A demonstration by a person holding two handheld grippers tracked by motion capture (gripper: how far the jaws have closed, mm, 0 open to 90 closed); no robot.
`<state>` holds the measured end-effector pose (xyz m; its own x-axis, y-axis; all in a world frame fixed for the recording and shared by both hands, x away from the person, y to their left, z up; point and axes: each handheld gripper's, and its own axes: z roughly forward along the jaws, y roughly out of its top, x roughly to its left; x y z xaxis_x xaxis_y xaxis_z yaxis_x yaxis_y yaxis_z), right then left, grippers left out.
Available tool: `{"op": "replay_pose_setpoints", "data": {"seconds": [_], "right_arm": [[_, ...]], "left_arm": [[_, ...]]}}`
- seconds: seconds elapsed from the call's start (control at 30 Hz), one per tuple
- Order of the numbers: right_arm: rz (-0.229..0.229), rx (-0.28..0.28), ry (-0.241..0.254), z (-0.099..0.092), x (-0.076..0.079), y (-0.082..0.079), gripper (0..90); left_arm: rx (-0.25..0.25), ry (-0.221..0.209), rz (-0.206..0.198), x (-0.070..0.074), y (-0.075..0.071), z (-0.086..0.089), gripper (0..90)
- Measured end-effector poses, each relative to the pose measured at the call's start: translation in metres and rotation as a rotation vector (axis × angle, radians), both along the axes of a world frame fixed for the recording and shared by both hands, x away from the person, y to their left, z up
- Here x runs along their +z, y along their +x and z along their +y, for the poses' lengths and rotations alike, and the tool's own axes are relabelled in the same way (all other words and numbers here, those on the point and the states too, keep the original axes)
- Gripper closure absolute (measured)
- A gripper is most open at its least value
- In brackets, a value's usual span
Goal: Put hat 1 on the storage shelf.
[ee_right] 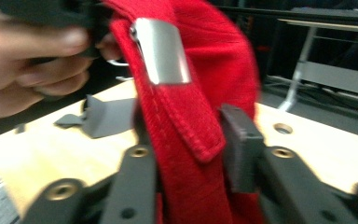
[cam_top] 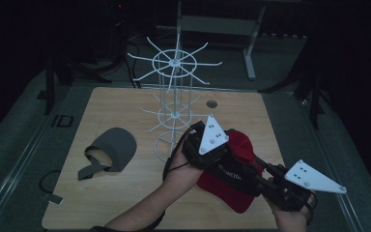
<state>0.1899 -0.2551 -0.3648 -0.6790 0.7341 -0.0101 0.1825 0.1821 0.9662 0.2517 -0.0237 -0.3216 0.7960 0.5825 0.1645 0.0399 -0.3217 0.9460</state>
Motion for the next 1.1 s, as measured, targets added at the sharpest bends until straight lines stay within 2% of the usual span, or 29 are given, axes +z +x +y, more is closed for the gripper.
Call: {"op": "replay_pose_setpoints", "data": {"seconds": [0.07, 0.2, 0.3, 0.33, 0.4, 0.43, 0.47, 0.53, 0.57, 0.6, 0.63, 0.67, 0.7, 0.73, 0.8, 0.93, 1.03, 1.1], "right_arm": [[-0.012, 0.025, -0.014, 0.000, 0.002, -0.006, 54.8], [-0.034, 0.088, -0.009, -0.004, 0.009, -0.015, 43.5], [-0.057, 0.122, 0.008, -0.008, 0.015, -0.020, 45.0], [-0.058, 0.128, 0.019, -0.012, 0.018, -0.019, 45.0], [-0.055, 0.135, 0.027, -0.016, 0.021, -0.016, 46.7], [-0.057, 0.124, 0.017, -0.017, 0.021, -0.014, 47.1], [-0.051, 0.121, 0.007, -0.019, 0.022, -0.009, 47.1], [-0.046, 0.122, -0.009, -0.019, 0.022, -0.001, 47.4], [-0.034, 0.133, -0.017, -0.018, 0.022, 0.003, 47.4], [-0.028, 0.142, -0.023, -0.016, 0.021, 0.007, 47.4], [-0.023, 0.156, -0.035, -0.014, 0.021, 0.010, 47.5], [-0.020, 0.174, -0.043, -0.012, 0.021, 0.013, 47.5], [-0.020, 0.188, -0.051, -0.009, 0.021, 0.015, 47.5], [-0.022, 0.213, -0.057, -0.007, 0.021, 0.016, 47.9], [-0.033, 0.236, -0.069, -0.004, 0.021, 0.017, 49.7], [-0.043, 0.269, -0.099, 0.002, 0.022, 0.017, 54.4], [-0.045, 0.279, -0.110, 0.004, 0.022, 0.018, 64.0], [-0.045, 0.285, -0.115, 0.003, 0.023, 0.018, 75.1]], "left_arm": [[-0.011, -0.004, -0.003, 0.003, -0.002, 0.001, 85.6], [-0.022, 0.013, -0.014, 0.005, -0.004, 0.002, 85.5], [-0.059, 0.008, -0.004, 0.003, -0.001, 0.009, 85.4], [-0.062, 0.007, 0.001, 0.002, 0.000, 0.010, 85.4], [-0.111, -0.002, 0.000, 0.000, 0.001, 0.015, 85.4], [-0.109, -0.001, 0.002, -0.002, 0.002, 0.017, 85.4], [-0.131, 0.003, 0.011, -0.002, 0.003, 0.019, 85.4], [-0.171, -0.001, 0.006, -0.004, 0.003, 0.023, 85.3], [-0.217, -0.005, 0.008, -0.005, 0.004, 0.025, 85.3], [-0.243, -0.004, -0.002, -0.005, 0.003, 0.028, 85.3], [-0.249, 0.000, -0.003, -0.006, 0.003, 0.029, 85.3], [-0.281, -0.001, 0.010, -0.006, 0.004, 0.031, 85.3], [-0.303, -0.009, 0.003, -0.006, 0.004, 0.033, 85.2], [-0.306, -0.011, 0.006, -0.007, 0.004, 0.034, 85.2], [-0.341, -0.039, 0.019, -0.007, 0.006, 0.037, 85.2], [-0.382, -0.049, 0.023, -0.007, 0.006, 0.037, 85.1], [-0.404, -0.034, 0.018, -0.005, 0.005, 0.036, 85.1], [-0.412, -0.026, 0.022, -0.005, 0.005, 0.036, 85.1]]}}
